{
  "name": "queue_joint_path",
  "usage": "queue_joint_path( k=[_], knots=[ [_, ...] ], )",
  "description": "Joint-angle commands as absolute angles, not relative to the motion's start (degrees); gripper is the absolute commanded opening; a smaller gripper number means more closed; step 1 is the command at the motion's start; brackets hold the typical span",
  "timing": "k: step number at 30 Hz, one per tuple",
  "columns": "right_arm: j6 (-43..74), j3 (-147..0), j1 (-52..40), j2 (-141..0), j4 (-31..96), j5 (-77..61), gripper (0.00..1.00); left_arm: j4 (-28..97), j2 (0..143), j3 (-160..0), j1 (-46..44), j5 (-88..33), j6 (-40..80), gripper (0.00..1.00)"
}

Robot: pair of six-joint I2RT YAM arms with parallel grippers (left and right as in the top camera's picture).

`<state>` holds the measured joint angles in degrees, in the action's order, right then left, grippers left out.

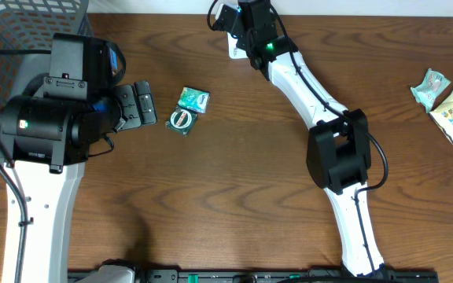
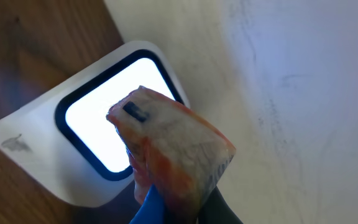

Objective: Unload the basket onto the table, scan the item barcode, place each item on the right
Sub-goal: 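Carry the orange pack right and drop it by the snack bag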

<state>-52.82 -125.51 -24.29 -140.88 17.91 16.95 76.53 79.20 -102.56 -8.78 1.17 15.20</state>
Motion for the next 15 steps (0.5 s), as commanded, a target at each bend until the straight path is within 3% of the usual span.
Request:
queue_joint_path(
  k=[1,9,15],
  knots=[
    [-45.25,-125.82,-24.05,-140.99,16.78,18.09,0.01,76.75,79.07,-102.24,-8.58,0.8,15.33,0.98],
    [-32.99,-125.82,-18.37,-136.2,19.35,27.75,0.01,76.75,79.07,-102.24,-8.58,0.8,15.33,0.98],
    [-18.59,-125.82,-7.62,-134.76,32.23,33.93,0.01,76.75,79.07,-102.24,-8.58,0.8,15.33,0.98]
  ],
)
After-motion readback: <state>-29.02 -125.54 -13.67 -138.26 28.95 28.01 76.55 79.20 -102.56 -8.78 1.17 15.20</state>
